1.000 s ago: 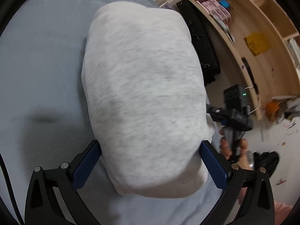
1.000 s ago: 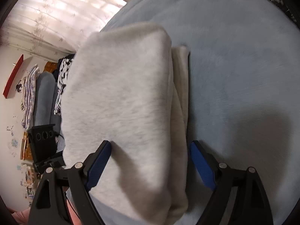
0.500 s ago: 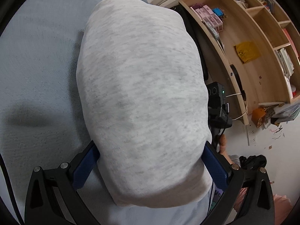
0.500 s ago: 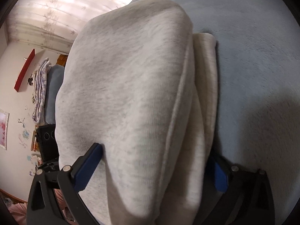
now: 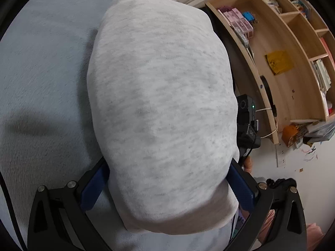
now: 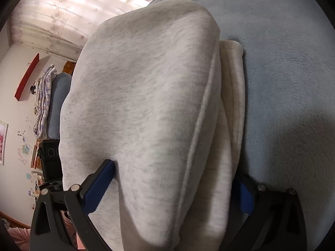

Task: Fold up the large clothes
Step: 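Grasp the folded hoodie bundle with both grippers and lift it, then carry the hoodie bundle onto the printed clothes stack with both grippers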

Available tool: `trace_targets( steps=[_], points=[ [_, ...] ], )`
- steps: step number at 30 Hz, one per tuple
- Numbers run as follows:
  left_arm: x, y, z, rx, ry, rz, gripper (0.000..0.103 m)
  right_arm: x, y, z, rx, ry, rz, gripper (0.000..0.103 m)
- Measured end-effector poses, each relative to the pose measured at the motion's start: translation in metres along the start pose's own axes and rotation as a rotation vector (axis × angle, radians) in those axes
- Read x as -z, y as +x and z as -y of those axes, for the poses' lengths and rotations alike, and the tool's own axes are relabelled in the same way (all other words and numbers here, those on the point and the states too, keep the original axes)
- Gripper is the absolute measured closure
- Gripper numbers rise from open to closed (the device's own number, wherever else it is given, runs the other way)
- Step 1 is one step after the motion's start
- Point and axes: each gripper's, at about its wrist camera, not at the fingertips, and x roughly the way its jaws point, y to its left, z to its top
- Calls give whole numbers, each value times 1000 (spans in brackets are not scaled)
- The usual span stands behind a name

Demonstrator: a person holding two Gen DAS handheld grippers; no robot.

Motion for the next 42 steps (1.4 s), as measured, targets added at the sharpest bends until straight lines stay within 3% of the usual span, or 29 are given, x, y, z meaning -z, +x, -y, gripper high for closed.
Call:
trace_targets(
  steps=[4, 7, 9, 11, 15, 28, 33, 42],
  points=[
    [-4, 0, -6, 24, -1, -25, 0, -3, 1, -4, 6, -9, 8, 3],
    [-5, -1, -5, 34, 18, -21, 0, -4, 5, -15, -19, -16, 22, 21],
    [-4, -3, -4, 33, 38, -9, 0, -3, 3, -25, -36, -51, 35, 43],
    [-1, -6, -3, 32, 60, 8, 0, -1, -1, -37, -39, -104, 58, 58],
    [4, -13, 6, 36, 94, 43, 0, 4, -6, -63, 1, -200, 97, 60],
    [19, -58, 39, 38, 148, 81, 0, 18, -29, -109, -53, -272, 195, 61],
    [30, -107, 49, 21, 148, 124, 0, 26, -31, -135, -87, -294, 198, 62],
    [29, -246, 60, -29, 183, 274, 0, 3, -7, -249, -175, -372, 226, 62]
  ],
)
